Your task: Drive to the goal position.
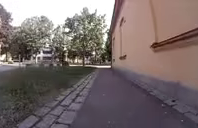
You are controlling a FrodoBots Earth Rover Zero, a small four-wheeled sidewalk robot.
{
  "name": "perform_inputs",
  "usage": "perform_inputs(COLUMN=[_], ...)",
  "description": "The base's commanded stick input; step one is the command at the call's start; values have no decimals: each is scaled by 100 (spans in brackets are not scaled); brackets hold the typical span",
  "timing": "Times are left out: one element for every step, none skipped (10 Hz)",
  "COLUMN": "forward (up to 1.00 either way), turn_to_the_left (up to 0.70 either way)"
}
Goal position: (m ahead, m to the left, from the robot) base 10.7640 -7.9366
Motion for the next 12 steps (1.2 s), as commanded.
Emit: perform_inputs(forward=[44, 44, 44, 44, 44, 43, 42, 18, 4, 38, 44, 44], turn_to_the_left=[5, 5, 5, 5, 5, 5, 4, 6, 8, 6, 5, 5])
